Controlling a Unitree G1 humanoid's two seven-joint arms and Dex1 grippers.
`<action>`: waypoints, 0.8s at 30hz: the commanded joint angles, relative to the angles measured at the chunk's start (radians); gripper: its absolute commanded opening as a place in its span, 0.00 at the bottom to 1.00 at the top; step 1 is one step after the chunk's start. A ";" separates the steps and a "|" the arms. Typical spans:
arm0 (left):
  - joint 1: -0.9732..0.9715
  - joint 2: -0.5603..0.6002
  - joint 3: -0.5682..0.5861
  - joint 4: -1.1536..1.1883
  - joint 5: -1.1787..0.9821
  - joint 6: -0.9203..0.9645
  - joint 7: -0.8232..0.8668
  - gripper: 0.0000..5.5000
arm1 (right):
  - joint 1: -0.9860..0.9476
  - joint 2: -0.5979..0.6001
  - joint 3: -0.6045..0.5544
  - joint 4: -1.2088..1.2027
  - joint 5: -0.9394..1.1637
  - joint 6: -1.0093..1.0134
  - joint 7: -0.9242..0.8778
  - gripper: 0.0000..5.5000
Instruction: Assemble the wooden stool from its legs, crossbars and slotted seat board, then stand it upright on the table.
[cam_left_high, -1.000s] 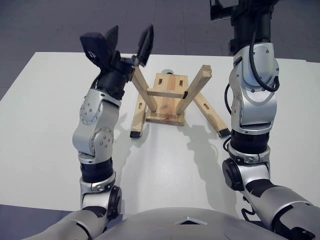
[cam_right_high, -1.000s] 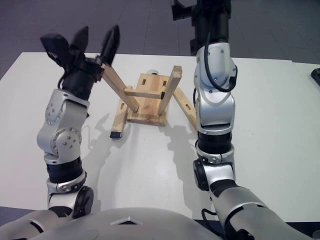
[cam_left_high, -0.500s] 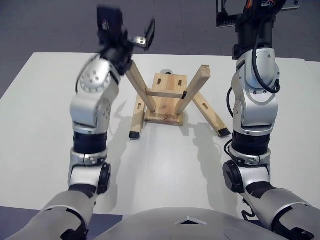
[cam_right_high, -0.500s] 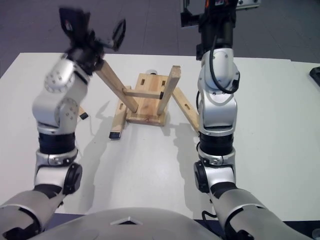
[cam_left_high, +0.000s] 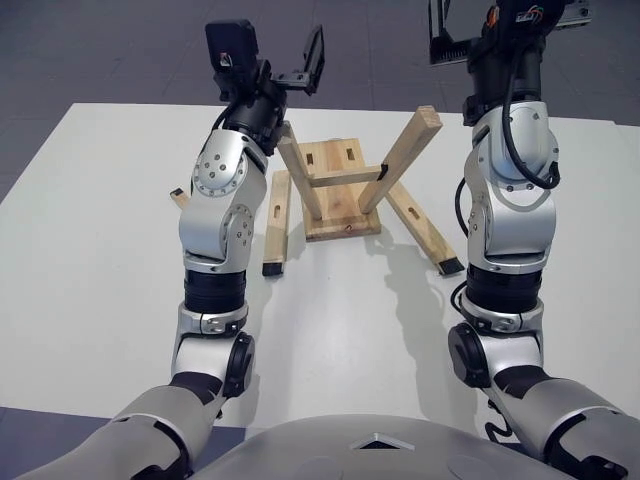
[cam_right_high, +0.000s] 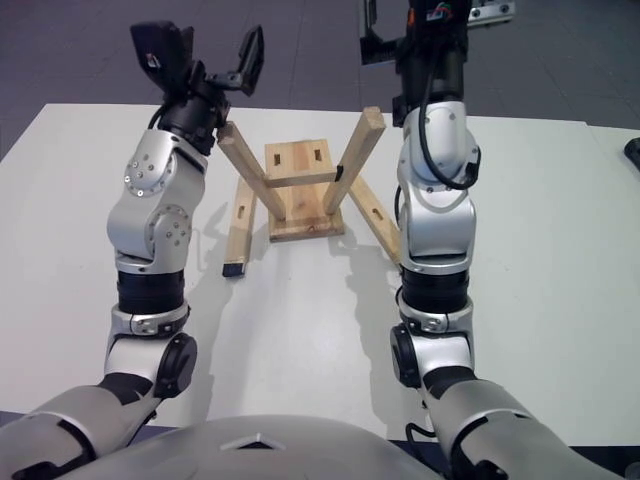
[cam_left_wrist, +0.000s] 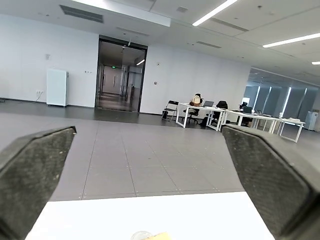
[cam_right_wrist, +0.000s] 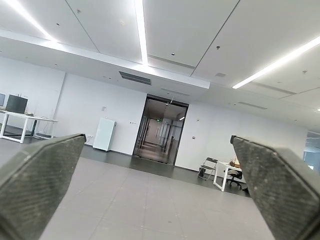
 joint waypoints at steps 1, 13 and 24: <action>-0.031 -0.015 0.062 -0.079 -0.033 0.001 0.043 0.98 | 0.015 0.018 -0.024 -0.120 0.218 0.047 0.148 0.98; 0.006 0.219 0.435 -0.219 -0.096 -0.023 0.167 0.98 | 0.258 -0.134 0.374 -0.136 0.235 0.137 0.402 0.93; 0.129 0.075 0.275 -0.199 -0.032 -0.039 0.209 0.98 | 0.226 0.034 0.430 0.106 0.131 0.069 0.301 0.58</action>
